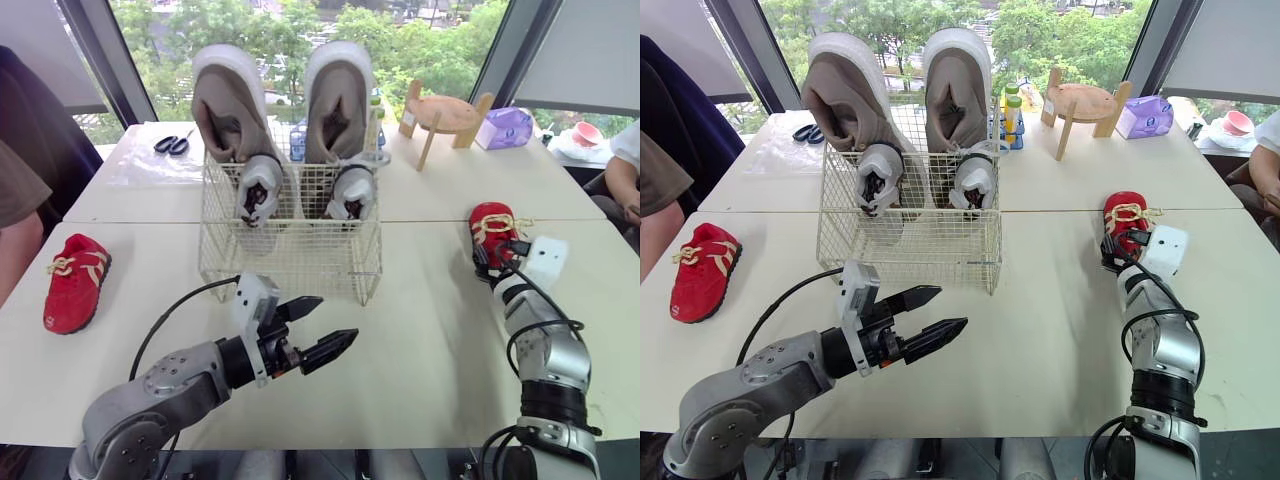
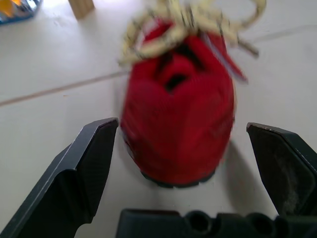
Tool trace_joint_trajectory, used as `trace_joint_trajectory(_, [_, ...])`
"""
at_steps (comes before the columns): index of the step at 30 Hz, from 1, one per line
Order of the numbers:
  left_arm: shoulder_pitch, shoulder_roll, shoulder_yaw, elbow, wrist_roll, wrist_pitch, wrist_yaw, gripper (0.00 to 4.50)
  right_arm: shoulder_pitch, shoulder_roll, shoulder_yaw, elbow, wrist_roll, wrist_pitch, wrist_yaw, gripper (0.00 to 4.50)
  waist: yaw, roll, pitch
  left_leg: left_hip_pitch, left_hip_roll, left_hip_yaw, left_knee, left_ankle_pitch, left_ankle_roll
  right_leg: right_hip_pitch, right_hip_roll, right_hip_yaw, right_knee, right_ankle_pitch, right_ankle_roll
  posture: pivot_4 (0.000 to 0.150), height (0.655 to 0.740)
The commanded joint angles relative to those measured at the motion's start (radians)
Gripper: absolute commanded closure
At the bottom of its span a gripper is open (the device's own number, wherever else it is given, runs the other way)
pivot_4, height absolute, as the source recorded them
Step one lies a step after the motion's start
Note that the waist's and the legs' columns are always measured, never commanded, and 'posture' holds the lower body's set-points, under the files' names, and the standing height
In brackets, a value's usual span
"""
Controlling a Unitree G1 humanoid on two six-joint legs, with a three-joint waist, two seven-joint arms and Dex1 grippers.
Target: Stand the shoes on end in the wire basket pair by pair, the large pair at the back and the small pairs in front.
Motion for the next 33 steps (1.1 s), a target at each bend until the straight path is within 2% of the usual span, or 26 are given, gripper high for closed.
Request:
trace_joint_trajectory(1, [0.000,0.027,0.026,-0.055,-0.025,-0.001,0.001,0.02,-0.078,-0.010,0.008,0.130,-0.033,-0.116,-0.004,0.26,-0.006,0.000,0.000,0.000,0.000,0.000,0.000,0.000,0.000,0.000,0.000,0.000,0.000,0.000,0.000,0.150,0.7400])
trace_joint_trajectory(4, [0.012,0.074,0.070,-0.077,-0.077,0.003,-0.011,0.00,-0.113,-0.010,0.020,0.211,-0.041,-0.171,0.011,1.20,-0.015,0.000,0.000,0.000,0.000,0.000,0.000,0.000,0.000,0.000,0.000,0.000,0.000,0.000,0.000,0.150,0.7400])
trace_joint_trajectory(7, [0.037,0.130,0.142,-0.088,-0.158,-0.005,-0.026,0.00,-0.125,-0.002,0.022,0.240,-0.038,-0.202,0.014,2.41,-0.019,0.000,0.000,0.000,0.000,0.000,0.000,0.000,0.000,0.000,0.000,0.000,0.000,0.000,0.000,0.150,0.7400])
trace_joint_trajectory(8, [0.047,0.148,0.174,-0.087,-0.192,-0.012,-0.032,0.00,-0.126,0.001,0.023,0.237,-0.035,-0.210,0.016,2.58,-0.019,0.000,0.000,0.000,0.001,0.000,0.000,0.000,0.000,0.000,0.000,0.000,0.000,0.000,0.000,0.150,0.7400])
trace_joint_trajectory(13, [0.020,0.228,0.416,0.031,-0.480,-0.077,-0.016,0.00,-0.219,-0.063,0.010,0.144,-0.005,-0.268,0.077,2.68,-0.018,0.002,0.001,0.000,0.001,0.000,0.000,0.000,0.000,0.000,0.000,0.000,0.000,0.000,0.000,0.150,0.7400])
trace_joint_trajectory(17, [-0.177,0.242,0.491,0.175,-0.706,-0.160,0.109,0.00,-0.452,-0.168,-0.021,0.147,0.098,-0.289,0.226,2.68,-0.016,0.009,0.006,-0.001,-0.001,0.000,0.001,0.000,0.000,-0.001,-0.001,0.000,0.000,0.000,0.000,0.150,0.7400])
trace_joint_trajectory(20, [-0.302,0.235,0.476,0.237,-0.781,-0.186,0.185,0.00,-0.596,-0.234,0.004,0.115,0.165,-0.249,0.364,2.68,-0.014,0.009,0.006,-0.001,0.000,-0.001,-0.001,0.000,0.000,-0.001,0.000,-0.001,0.000,0.002,0.005,0.150,0.7400])
trace_joint_trajectory(23, [-0.424,0.236,0.465,0.310,-0.822,-0.199,0.241,0.00,-0.704,-0.284,0.064,0.009,0.243,-0.155,0.522,2.68,-0.015,0.007,0.005,0.000,0.000,-0.002,-0.003,-0.001,0.001,-0.001,0.001,-0.001,0.000,0.002,0.006,0.150,0.7400])
trace_joint_trajectory(25, [-0.528,0.239,0.466,0.369,-0.860,-0.211,0.272,0.00,-0.718,-0.347,0.167,-0.144,0.300,-0.051,0.706,2.68,-0.013,0.006,0.006,-0.001,0.000,-0.003,-0.003,-0.001,0.001,-0.001,0.001,-0.001,-0.001,0.001,0.006,0.150,0.7400])
trace_joint_trajectory(27, [-0.600,0.249,0.466,0.403,-0.900,-0.200,0.281,0.00,-0.711,-0.393,0.245,-0.242,0.290,-0.022,0.803,2.68,-0.015,0.005,0.006,-0.002,0.000,-0.002,-0.003,-0.001,0.001,-0.002,0.000,-0.001,0.000,0.002,0.006,0.150,0.7400])
trace_joint_trajectory(33, [-0.724,0.282,0.435,0.483,-0.947,-0.120,0.244,0.00,-0.762,-0.398,0.323,-0.325,0.288,-0.007,0.916,2.68,-0.012,0.004,0.006,-0.002,0.000,-0.002,-0.001,-0.001,0.001,-0.002,0.000,-0.001,0.000,0.002,0.006,0.150,0.7400])
